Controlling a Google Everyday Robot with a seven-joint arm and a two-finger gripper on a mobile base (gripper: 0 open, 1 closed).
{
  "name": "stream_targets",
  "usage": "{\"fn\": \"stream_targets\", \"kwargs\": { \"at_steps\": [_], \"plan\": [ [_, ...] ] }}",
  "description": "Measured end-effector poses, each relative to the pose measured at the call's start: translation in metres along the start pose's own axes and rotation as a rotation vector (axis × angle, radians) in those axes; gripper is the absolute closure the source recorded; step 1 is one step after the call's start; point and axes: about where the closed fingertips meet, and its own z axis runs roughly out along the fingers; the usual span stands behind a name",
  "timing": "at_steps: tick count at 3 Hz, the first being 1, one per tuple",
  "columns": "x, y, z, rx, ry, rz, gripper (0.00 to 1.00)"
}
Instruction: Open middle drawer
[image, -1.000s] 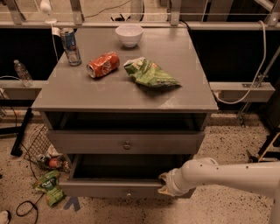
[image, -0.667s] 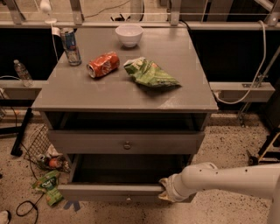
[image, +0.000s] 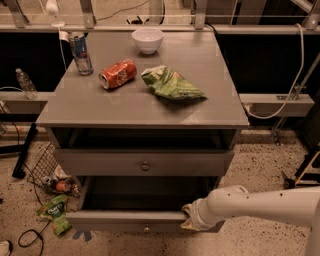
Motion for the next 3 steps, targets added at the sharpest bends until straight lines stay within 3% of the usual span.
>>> {"fn": "stream_targets", "kwargs": {
  "at_steps": [1, 2, 3],
  "plan": [
    [0.007, 0.036, 0.005, -0.029, -0.018, 0.018, 1.00],
    [0.005, 0.038, -0.001, -0.030, -0.019, 0.020, 1.00],
    [0.008, 0.065, -0.001, -0.037, -0.033, 0.036, 1.00]
  ]
}}
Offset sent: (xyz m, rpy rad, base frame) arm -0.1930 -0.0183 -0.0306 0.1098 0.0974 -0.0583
